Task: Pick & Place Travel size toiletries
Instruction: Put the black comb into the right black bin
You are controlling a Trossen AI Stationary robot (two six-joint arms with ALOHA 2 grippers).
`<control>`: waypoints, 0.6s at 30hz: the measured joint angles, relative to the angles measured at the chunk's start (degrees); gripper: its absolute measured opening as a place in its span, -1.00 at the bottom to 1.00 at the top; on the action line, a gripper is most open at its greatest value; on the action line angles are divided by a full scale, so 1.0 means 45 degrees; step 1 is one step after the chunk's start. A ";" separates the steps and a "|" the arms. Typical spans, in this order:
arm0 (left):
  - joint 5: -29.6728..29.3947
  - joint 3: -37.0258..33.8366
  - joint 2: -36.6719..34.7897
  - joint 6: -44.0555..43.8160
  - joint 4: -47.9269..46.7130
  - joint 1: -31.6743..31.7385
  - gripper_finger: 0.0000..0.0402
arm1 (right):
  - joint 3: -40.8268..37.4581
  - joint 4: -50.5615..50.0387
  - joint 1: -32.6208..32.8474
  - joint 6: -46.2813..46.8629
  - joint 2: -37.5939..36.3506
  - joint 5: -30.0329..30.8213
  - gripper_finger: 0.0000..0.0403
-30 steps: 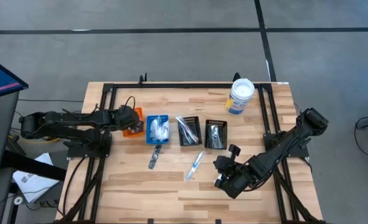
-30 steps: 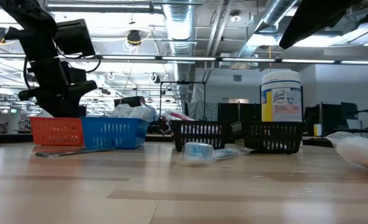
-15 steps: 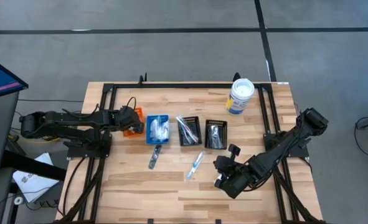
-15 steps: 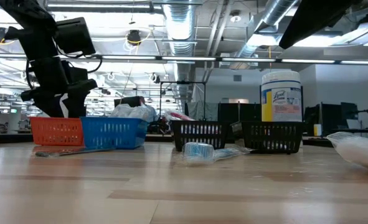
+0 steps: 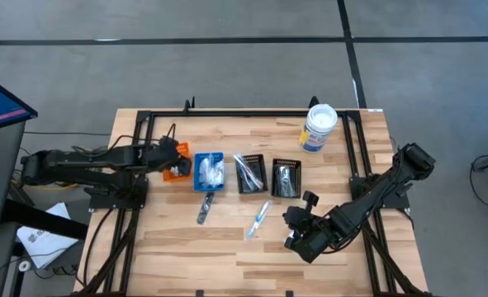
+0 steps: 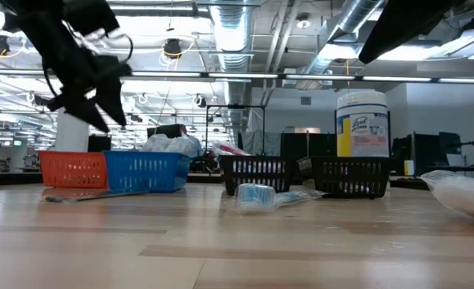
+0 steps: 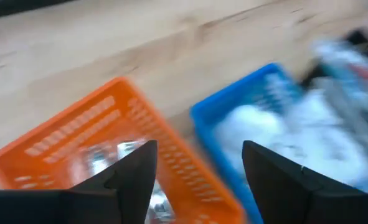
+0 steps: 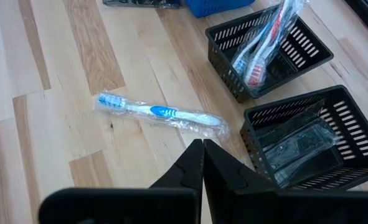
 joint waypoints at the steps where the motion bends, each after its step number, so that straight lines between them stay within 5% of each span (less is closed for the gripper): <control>1: 0.0001 0.0002 -0.0186 0.0056 0.0186 -0.0244 0.12 | 0.0000 -0.0014 0.0000 -0.0005 0.0000 -0.0001 -1.00; 18: 0.0067 0.0019 -0.1282 0.2347 0.6096 -0.4922 0.06 | 0.0000 -0.0017 0.0000 -0.0010 0.0000 0.0057 -1.00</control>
